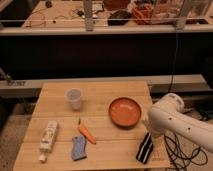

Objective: Place the eraser in the ceramic cup

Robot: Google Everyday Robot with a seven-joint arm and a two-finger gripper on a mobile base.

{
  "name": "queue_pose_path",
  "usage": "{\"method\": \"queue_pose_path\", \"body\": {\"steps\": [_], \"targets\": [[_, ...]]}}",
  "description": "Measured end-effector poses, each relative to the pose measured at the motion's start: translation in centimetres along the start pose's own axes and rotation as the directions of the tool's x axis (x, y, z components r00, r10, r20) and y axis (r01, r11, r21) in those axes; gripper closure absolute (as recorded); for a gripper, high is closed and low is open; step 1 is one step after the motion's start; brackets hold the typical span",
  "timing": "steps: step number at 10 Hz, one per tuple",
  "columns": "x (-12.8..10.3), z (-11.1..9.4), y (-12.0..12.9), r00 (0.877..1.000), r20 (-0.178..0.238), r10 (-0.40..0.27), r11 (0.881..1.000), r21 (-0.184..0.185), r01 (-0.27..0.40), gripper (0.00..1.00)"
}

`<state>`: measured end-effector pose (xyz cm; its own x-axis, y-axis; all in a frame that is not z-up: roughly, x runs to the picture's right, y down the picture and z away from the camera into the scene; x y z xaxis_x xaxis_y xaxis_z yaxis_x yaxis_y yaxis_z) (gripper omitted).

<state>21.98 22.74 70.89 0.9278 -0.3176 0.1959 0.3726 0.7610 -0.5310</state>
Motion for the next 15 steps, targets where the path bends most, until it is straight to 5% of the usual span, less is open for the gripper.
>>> {"method": "queue_pose_path", "body": {"steps": [6,15], "targets": [[-1.9,1.4,0.6,0.994,0.01,-0.11,0.994,-0.011,0.11,0.2],[-3.0,3.6,1.5,0.957,0.048,-0.285,0.958,-0.013,0.286,0.2]]}}
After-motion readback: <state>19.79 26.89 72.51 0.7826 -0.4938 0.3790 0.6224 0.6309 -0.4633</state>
